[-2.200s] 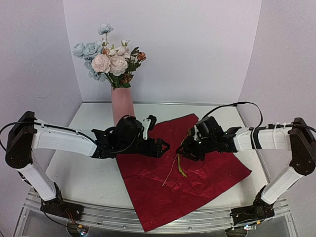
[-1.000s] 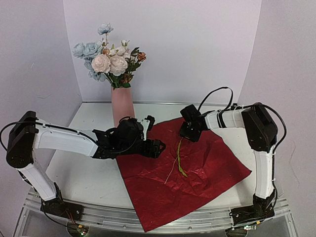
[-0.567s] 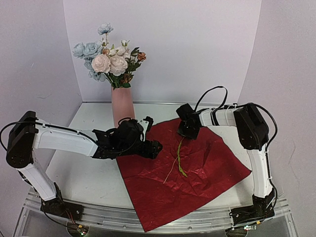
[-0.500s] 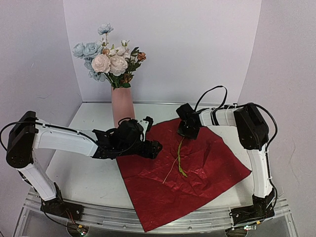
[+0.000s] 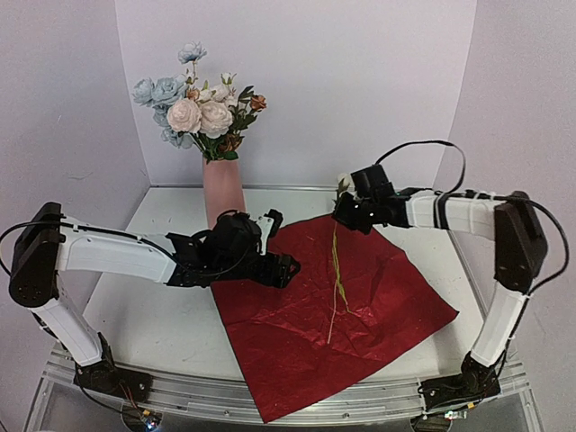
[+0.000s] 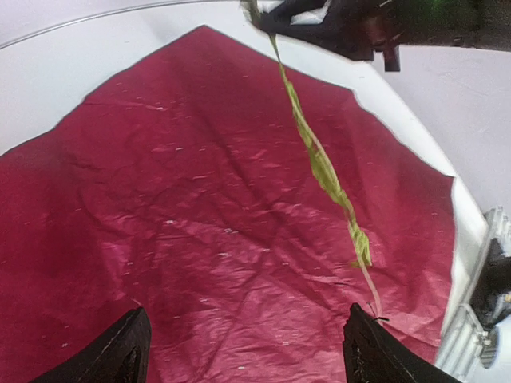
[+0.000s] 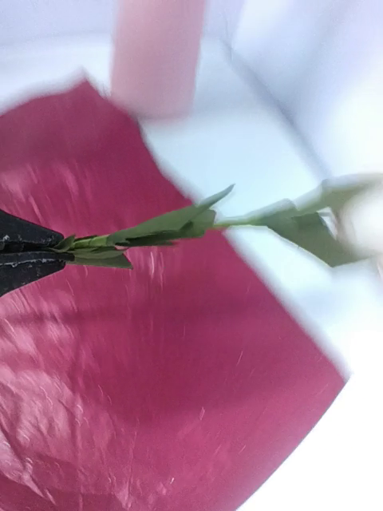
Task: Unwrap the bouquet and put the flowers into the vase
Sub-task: Pick up the fake flower from the wrapping paper.
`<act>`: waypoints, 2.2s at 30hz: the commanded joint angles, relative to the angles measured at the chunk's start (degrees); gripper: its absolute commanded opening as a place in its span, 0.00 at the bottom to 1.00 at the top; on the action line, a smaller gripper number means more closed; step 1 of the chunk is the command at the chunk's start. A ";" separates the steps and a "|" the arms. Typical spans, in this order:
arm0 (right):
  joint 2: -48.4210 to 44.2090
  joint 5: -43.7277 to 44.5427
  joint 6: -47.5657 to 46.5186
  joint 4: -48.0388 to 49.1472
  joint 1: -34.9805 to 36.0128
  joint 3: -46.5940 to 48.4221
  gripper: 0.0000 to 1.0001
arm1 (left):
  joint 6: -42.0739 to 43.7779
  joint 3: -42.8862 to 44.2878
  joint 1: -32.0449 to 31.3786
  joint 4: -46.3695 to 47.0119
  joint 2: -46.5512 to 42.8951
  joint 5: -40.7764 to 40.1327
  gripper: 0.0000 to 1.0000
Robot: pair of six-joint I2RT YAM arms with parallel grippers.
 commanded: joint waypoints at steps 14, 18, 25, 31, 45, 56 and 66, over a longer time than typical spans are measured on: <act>-21.35 -20.68 -2.09 37.82 1.36 -18.82 0.00 | -7.20 11.87 -0.60 7.15 -0.70 19.95 0.82; -23.10 -20.92 -2.20 39.96 2.00 -19.72 0.00 | -8.75 13.80 -1.14 7.25 1.96 20.70 0.77; -24.43 -21.17 -2.00 41.44 3.17 -20.03 0.00 | -8.58 16.48 -2.42 7.47 5.90 18.19 0.71; -25.62 -21.02 -1.25 41.94 3.95 -20.32 0.00 | -8.42 17.79 -2.56 7.54 7.80 17.08 0.60; -28.47 -22.56 -2.17 38.64 4.15 -23.18 0.72 | 6.83 13.27 -2.86 7.00 2.05 11.57 0.00; -28.23 -32.40 -11.47 34.89 6.88 -22.06 0.64 | 19.93 11.83 -2.86 2.21 -3.50 12.28 0.00; -32.74 -30.57 -19.04 31.68 8.10 -23.78 0.56 | 20.58 12.79 -2.86 -0.38 -4.59 11.39 0.00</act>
